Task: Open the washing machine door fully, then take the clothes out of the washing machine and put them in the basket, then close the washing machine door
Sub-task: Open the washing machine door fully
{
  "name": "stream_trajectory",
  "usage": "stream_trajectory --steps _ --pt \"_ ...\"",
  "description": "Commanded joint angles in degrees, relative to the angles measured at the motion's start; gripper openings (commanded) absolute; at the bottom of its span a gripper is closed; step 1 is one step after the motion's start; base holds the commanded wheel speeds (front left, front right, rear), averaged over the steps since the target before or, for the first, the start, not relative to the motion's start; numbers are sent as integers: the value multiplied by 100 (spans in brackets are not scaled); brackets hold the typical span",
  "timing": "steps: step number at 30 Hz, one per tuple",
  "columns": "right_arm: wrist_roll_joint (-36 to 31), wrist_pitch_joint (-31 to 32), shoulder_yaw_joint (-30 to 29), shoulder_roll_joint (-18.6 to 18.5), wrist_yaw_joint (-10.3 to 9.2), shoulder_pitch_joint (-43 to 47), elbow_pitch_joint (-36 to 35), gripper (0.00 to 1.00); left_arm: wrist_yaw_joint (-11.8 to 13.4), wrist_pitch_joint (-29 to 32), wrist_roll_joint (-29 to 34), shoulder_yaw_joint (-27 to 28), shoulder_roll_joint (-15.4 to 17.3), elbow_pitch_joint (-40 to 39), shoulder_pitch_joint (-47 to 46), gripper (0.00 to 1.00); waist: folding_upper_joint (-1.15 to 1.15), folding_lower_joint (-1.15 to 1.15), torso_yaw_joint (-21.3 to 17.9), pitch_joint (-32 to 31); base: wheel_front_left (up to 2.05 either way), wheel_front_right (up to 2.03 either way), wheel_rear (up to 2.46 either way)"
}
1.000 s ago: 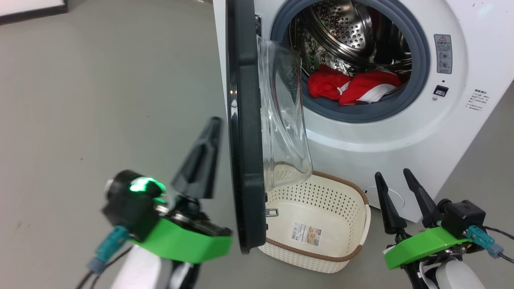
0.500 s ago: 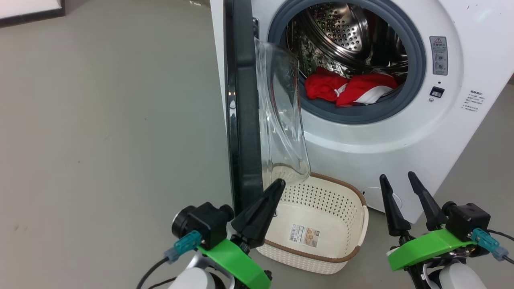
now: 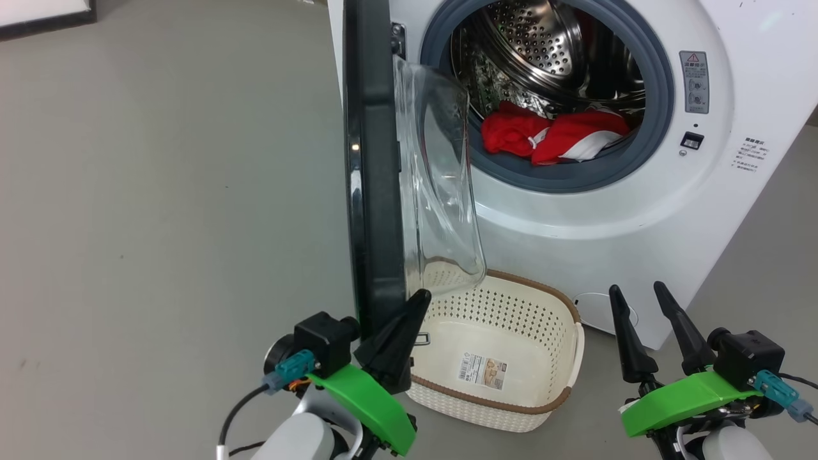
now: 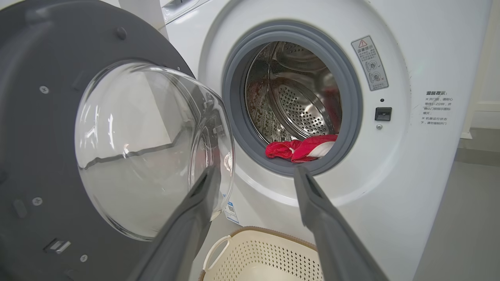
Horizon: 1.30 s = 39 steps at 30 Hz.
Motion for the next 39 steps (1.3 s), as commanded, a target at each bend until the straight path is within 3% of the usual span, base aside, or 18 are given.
stream_trajectory --steps 1,9,27,39 --pt "42 -52 90 -8 37 -106 -128 100 96 -82 -67 280 67 -49 -253 0 0 0 9 3 0 0 0" --pt "47 -52 71 -8 37 -105 -92 100 394 -202 -185 612 140 53 -226 0 0 0 165 102 0 0 0" --pt "-110 -52 283 -8 37 -397 53 100 1223 -299 -329 1492 673 -102 -66 0 0 0 310 514 0 0 0" --pt "-269 -52 209 -8 37 -378 18 100 1468 -329 -439 1895 889 93 -81 0 0 0 312 685 0 0 0"
